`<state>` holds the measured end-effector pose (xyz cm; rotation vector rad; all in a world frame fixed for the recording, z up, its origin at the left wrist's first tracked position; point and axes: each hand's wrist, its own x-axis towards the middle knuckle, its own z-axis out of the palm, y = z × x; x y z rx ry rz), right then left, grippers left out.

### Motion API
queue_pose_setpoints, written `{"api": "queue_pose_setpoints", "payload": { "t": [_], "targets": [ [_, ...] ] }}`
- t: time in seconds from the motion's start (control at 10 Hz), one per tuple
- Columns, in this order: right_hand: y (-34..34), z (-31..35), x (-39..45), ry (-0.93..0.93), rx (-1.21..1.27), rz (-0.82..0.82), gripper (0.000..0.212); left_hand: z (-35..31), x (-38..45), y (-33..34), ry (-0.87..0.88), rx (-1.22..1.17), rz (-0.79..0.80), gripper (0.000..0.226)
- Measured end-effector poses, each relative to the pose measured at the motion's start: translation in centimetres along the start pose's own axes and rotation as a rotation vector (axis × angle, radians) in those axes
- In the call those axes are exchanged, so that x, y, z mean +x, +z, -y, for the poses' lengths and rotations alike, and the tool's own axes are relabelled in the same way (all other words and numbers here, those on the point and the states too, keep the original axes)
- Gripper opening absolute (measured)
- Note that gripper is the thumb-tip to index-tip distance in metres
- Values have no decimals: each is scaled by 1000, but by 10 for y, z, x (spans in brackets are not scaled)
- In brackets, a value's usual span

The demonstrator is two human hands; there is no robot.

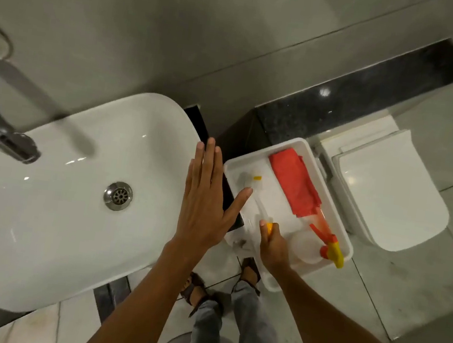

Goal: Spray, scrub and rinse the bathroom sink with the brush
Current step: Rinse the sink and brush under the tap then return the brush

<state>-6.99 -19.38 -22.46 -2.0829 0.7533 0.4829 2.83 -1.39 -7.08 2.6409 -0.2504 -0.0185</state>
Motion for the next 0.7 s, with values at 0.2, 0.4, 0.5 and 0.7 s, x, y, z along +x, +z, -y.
{"api": "queue_pose_setpoints", "payload": {
  "t": [0.2,0.4,0.5,0.7],
  "targets": [
    [9,-17,20,-46,-37,-55,35,-3,0,-2,-12,-5,8,95],
    [8,-30,32,-25,-131,-124,45,-2,1,0,-13,6,16,94],
    [5,-26,35,-26,-146,-112,43,-3,1,0,-9,5,21,94],
    [-7,-5,22,-87,-65,-177,51,-4,2,-4,-17,-13,2,94]
  ]
}}
